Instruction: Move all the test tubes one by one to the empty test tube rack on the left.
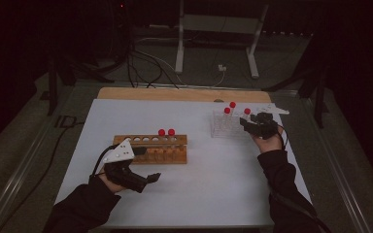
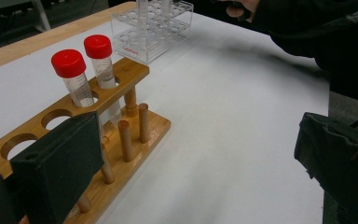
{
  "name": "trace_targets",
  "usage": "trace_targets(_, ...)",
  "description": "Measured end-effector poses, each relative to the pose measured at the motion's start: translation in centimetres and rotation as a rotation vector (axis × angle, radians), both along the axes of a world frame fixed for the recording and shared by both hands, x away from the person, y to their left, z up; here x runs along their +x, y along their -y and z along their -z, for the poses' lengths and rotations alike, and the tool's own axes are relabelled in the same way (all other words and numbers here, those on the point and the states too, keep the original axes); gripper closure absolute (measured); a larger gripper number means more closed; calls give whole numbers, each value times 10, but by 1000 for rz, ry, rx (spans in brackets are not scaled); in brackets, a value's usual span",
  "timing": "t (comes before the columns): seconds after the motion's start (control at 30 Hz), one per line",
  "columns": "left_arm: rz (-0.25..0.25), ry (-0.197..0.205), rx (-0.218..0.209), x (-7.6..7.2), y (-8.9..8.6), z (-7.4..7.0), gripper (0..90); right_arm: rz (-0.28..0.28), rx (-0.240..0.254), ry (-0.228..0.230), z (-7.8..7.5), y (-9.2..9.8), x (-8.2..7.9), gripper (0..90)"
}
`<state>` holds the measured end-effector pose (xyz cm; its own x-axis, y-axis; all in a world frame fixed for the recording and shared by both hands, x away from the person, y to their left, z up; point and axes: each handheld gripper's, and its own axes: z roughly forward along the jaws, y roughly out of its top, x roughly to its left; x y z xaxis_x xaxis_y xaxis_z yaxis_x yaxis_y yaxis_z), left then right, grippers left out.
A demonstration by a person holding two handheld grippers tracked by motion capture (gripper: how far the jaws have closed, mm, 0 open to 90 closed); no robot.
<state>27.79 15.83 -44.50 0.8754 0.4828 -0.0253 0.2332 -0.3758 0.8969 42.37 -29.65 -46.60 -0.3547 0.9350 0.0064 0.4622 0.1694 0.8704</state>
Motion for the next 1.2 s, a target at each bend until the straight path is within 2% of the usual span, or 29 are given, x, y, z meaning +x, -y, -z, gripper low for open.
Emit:
trace_targets(0.13,0,9,4,-1,0,-1,16,7,-10,-18,1,-1,6,573)
trace_targets(0.5,3,18,-1,-2,0,-3,18,32,-55,-48,4,-7,18,733)
trace_targets(0.6,6,16,0,-2,1,-3,18,29,-54,-53,4,-6,18,742)
trace_targets(0.73,7,13,2,-2,1,-2,19,27,-46,-36,-1,-5,16,745)
trace_targets(1.2,16,2,12,-1,4,0,18,14,-69,33,-30,-6,3,745)
